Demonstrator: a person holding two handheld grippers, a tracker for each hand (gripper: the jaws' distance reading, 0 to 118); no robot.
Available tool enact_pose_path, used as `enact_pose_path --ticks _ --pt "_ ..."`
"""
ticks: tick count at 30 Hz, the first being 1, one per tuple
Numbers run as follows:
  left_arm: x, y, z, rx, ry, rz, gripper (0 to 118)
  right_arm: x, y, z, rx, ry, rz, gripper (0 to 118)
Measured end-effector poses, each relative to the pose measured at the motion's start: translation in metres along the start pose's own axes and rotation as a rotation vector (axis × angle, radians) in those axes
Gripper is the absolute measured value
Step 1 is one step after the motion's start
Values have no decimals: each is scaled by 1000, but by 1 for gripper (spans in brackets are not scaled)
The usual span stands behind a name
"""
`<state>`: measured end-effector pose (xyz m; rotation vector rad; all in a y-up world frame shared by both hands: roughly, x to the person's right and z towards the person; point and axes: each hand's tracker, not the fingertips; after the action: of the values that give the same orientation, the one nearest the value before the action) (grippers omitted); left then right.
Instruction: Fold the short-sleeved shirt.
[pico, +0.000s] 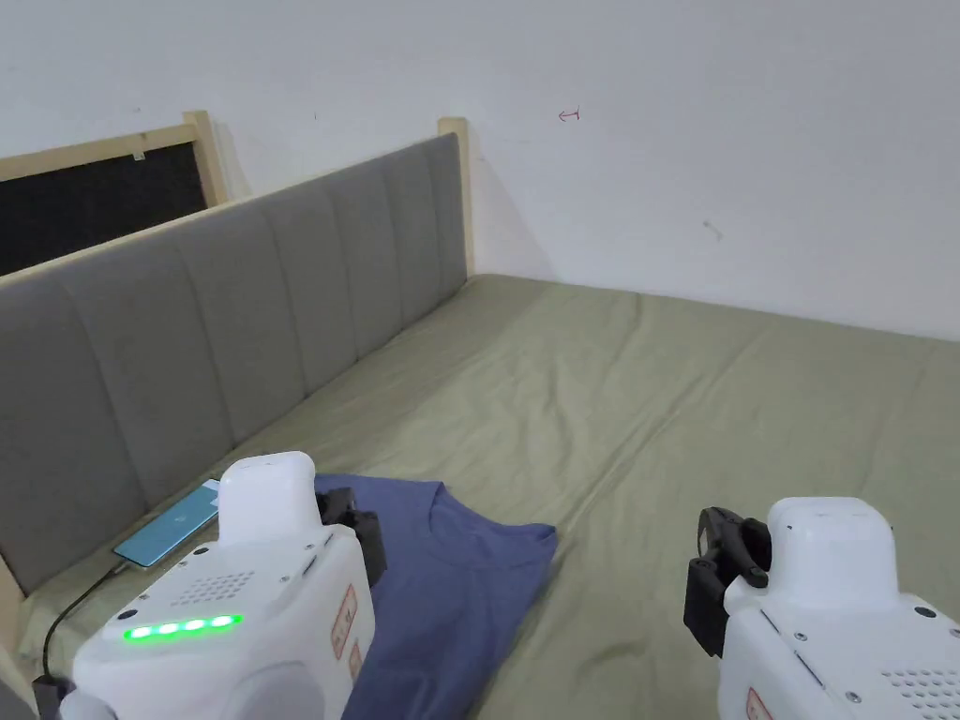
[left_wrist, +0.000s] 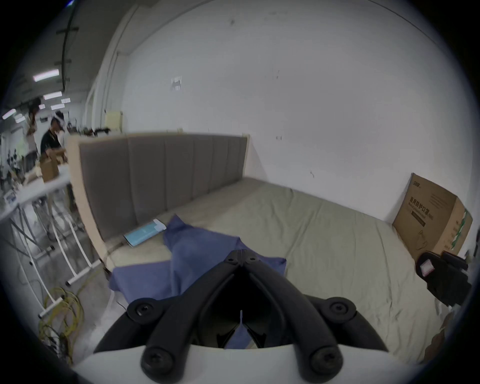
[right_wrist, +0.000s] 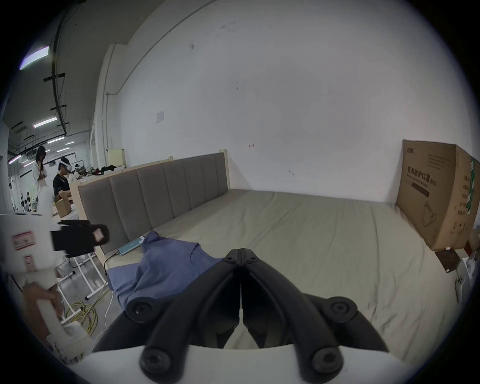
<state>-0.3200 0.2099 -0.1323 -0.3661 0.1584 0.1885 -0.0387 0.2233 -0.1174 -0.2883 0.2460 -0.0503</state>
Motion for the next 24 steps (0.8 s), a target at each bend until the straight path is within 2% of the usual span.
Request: enact_pose_path --ticks 2,3,6,7,9,11,13,15,17,18,19,21,22,23,24 --pt "-8 -5 -41 -111 -15 21 0 11 -7 -7 -28 -8 -17 0" --pt "-10 -9 -60 -165 17 19 8 14 -9 -10 -39 -14 -23 0" --pt "-23 -33 -120 -268 25 43 102 25 -18 -19 -73 -35 -34 0" --pt "-27 -43 -144 -372 7 68 118 29 -21 -23 -88 -46 -38 0" --pt "-29 -65 -176 -528 -21 68 117 35 -27 -30 -117 -61 -42 0" --pt "-25 -85 -196 -544 -30 51 115 40 -32 -35 -138 -75 -44 0" --pt "-16 -100 -212 -658 8 -5 112 47 -38 -42 -168 -89 -49 0" --pt "-11 -116 -227 -692 -28 -44 113 49 -43 -45 -196 -104 -56 0" --pt "0 -128 -233 -716 39 -164 113 55 -49 -49 -217 -110 -71 0" --pt "3 -125 -231 -703 40 -172 111 55 -51 -49 -232 -110 -78 0" --pt "3 -117 -228 -704 41 -138 97 57 -53 -49 -242 -113 -85 0" --pt "-2 -107 -221 -633 83 -102 58 61 -56 -50 -254 -117 -100 0" --pt "-4 -105 -222 -644 94 -107 30 62 -57 -51 -260 -122 -114 0" --pt "-7 -104 -223 -650 102 -112 14 64 -58 -51 -264 -124 -128 0" --pt "-11 -102 -224 -659 143 -129 10 66 -59 -51 -269 -120 -144 0"
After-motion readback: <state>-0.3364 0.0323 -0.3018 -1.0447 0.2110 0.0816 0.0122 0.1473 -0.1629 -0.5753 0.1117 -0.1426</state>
